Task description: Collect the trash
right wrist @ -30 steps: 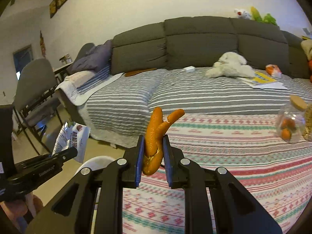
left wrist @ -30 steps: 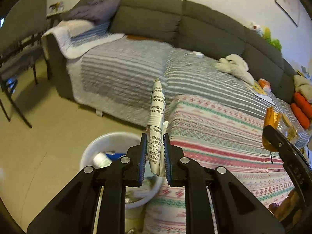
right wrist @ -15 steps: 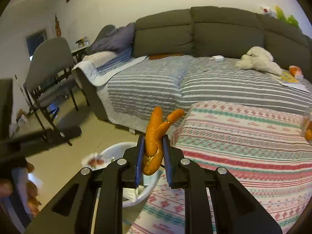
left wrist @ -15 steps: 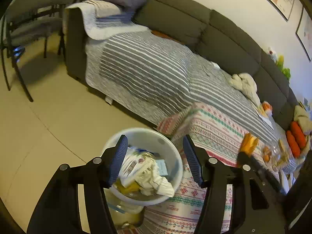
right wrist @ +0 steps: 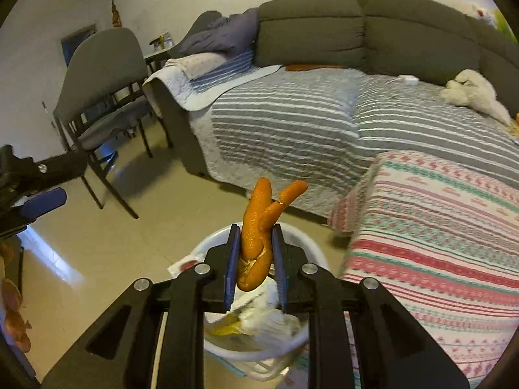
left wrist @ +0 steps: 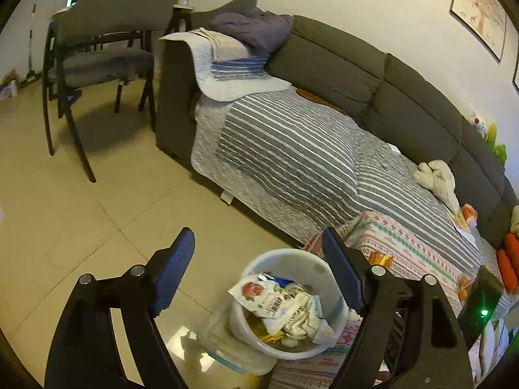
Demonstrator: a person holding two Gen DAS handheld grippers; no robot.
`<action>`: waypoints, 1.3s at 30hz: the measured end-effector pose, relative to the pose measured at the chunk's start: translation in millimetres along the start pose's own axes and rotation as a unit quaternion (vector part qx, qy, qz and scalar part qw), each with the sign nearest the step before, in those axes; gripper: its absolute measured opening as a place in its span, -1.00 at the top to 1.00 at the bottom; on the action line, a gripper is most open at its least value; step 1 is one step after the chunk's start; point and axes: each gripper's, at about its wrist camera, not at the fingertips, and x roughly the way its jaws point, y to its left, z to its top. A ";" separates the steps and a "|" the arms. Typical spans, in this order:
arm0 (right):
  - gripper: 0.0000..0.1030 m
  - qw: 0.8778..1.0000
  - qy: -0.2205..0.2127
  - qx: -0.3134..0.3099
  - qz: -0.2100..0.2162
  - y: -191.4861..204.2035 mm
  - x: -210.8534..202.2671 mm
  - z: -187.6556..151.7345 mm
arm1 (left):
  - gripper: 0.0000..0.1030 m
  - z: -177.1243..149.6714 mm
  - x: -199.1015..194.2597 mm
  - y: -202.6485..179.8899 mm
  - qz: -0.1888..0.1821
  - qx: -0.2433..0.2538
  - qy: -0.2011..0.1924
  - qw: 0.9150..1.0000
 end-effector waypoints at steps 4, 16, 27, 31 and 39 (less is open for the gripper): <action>-0.04 1.000 0.000 0.002 -0.010 2.3 1.9 1.8 | -0.73 5.0 -5.3 5.9 0.004 -0.019 -0.012 1.000; -0.87 0.982 -0.099 0.026 -0.157 -45.7 -94.6 29.6 | -0.87 -3.2 -66.9 -62.1 0.093 0.059 -0.183 0.977; -0.87 0.956 -0.133 0.087 -0.247 -127.6 -184.8 10.7 | -0.87 -34.0 -68.8 -162.5 0.091 0.120 -0.147 0.978; -0.87 0.947 -0.134 0.099 -0.276 -158.1 -205.3 -1.0 | -0.87 -49.9 -64.3 -189.5 0.050 0.119 -0.125 0.984; -0.87 0.929 -0.132 0.145 -0.314 -222.3 -234.7 -31.9 | -0.87 -94.9 -48.7 -261.8 0.001 0.175 -0.095 0.980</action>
